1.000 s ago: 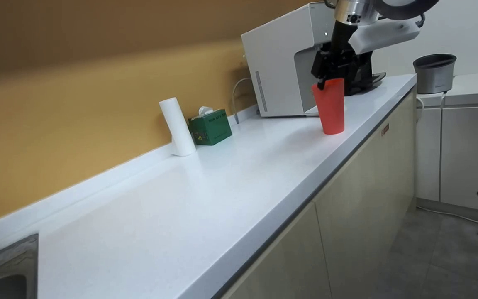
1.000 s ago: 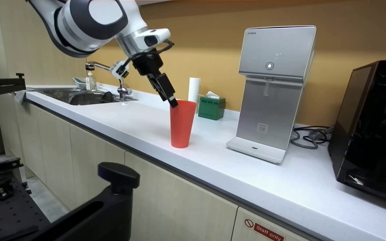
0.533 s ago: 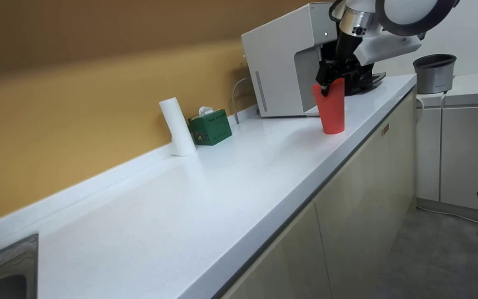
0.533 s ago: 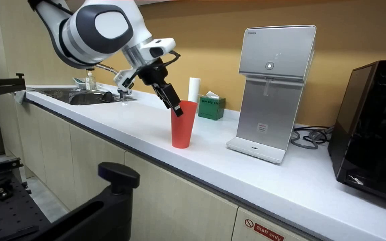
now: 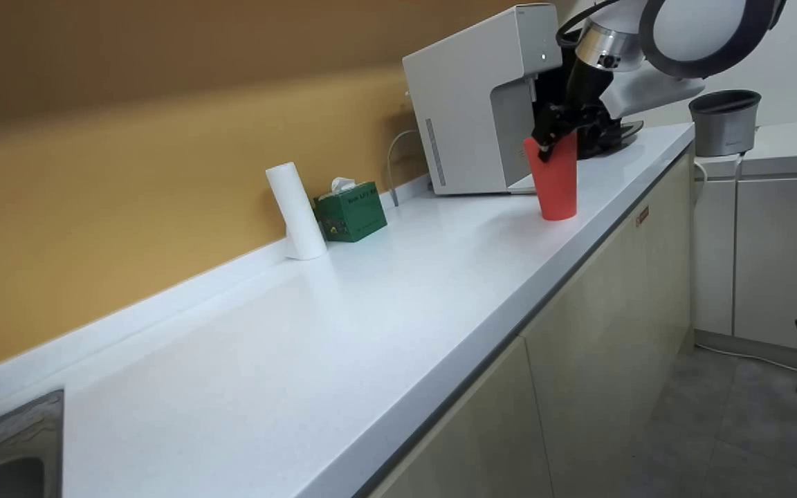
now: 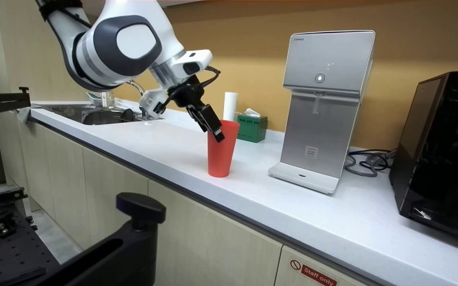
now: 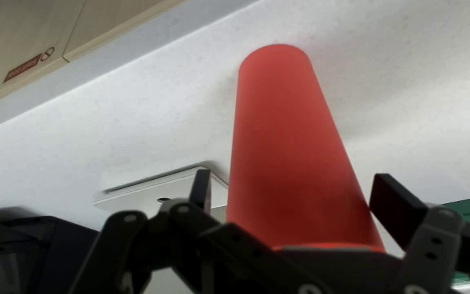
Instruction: Place the cup under the dispenser
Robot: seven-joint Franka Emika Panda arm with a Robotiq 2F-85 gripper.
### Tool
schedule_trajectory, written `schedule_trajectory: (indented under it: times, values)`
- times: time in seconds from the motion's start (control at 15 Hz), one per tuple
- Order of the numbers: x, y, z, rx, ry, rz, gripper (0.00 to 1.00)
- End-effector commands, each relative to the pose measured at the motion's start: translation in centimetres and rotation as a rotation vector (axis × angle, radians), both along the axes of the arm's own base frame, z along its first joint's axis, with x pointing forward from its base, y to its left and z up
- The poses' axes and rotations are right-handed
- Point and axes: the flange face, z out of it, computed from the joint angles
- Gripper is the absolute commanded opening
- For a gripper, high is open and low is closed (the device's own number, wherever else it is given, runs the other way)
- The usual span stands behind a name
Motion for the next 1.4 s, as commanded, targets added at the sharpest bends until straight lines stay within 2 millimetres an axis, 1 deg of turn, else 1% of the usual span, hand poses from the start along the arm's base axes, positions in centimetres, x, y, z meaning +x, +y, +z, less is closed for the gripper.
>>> schedule_trajectory:
  times: [0.0, 0.33, 0.47, 0.6, 0.93, 1.0, 1.07, 1.2, 1.27, 1.33]
  values:
    - [0.0, -0.2, -0.7, -0.012, -0.019, 0.045, 1.00]
    - [0.9, -0.1, -2.2, -0.004, -0.038, 0.110, 1.00]
    - [1.0, -0.6, -2.6, -0.013, -0.042, 0.109, 1.00]
    - [2.0, -0.8, -2.0, -0.024, -0.047, 0.104, 1.00]
    - [3.9, -1.0, -1.5, -0.043, -0.062, 0.108, 1.00]
    - [4.3, -0.9, -1.5, -0.046, -0.064, 0.111, 0.97]
    - [4.6, -1.0, -1.3, -0.050, -0.067, 0.111, 0.73]
    - [4.9, -1.5, -1.3, -0.059, -0.068, 0.109, 0.71]
    - [5.0, -1.6, -1.2, -0.064, -0.068, 0.109, 0.63]
    - [5.0, -1.8, -1.0, -0.066, -0.071, 0.104, 0.58]
